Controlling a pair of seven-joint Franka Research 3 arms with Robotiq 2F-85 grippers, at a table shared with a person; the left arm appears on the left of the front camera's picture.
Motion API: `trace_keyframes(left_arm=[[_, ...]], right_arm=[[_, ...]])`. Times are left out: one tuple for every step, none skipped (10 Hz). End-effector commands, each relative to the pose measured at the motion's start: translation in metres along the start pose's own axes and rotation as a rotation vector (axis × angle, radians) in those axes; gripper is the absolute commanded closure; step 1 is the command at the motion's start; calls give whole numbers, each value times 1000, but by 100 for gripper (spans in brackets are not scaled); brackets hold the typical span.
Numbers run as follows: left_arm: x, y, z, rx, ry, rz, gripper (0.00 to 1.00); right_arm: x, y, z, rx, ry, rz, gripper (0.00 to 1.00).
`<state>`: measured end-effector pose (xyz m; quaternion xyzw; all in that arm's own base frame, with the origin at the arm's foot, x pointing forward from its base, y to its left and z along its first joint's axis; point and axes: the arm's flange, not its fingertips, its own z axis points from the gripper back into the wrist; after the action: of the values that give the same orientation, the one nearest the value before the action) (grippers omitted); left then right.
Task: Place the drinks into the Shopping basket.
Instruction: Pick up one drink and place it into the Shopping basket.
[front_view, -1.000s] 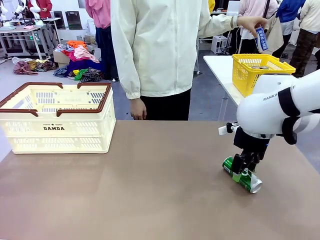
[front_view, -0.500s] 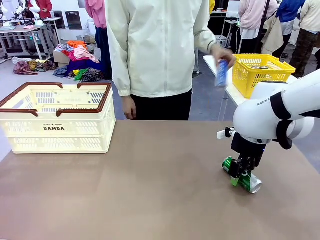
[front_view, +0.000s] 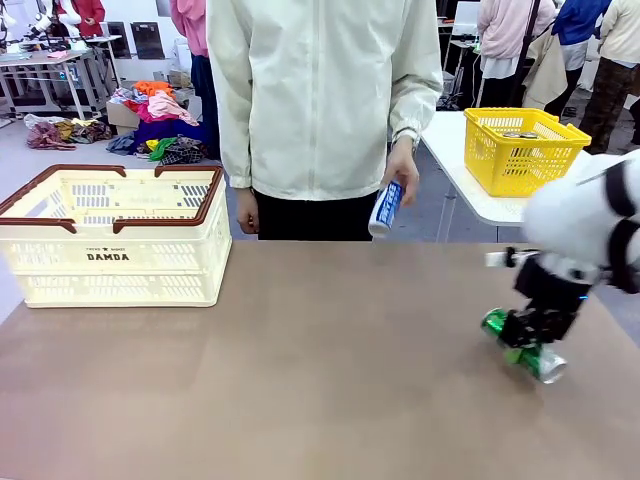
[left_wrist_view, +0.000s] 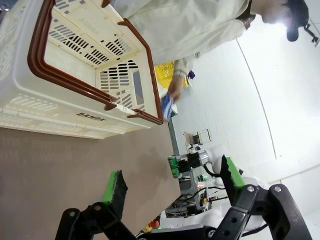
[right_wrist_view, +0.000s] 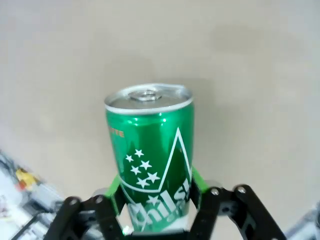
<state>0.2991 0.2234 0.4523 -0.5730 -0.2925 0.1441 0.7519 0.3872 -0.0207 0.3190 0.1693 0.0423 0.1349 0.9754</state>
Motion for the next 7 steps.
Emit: trace_keyframes(left_arm=[[0, -2, 2, -11, 5, -13, 0], [0, -2, 2, -11, 5, -13, 0], [0, -2, 2, -11, 5, -13, 0], [0, -2, 2, -11, 5, -13, 0], [0, -2, 2, -11, 5, -13, 0], [0, -2, 2, -11, 5, -13, 0], [0, -2, 2, -11, 5, -13, 0]], right_arm=[[-127, -72, 40, 393, -258, -107, 100], [-145, -86, 45, 450, -301, -200, 100], [-157, -96, 45, 503, -332, -288, 100], [-164, -104, 43, 562, -372, -357, 100], [-160, -106, 45, 591, -462, -465, 100], [-162, -129, 68, 496, -290, -307, 100], [-134, -98, 73, 473, -272, -207, 100]])
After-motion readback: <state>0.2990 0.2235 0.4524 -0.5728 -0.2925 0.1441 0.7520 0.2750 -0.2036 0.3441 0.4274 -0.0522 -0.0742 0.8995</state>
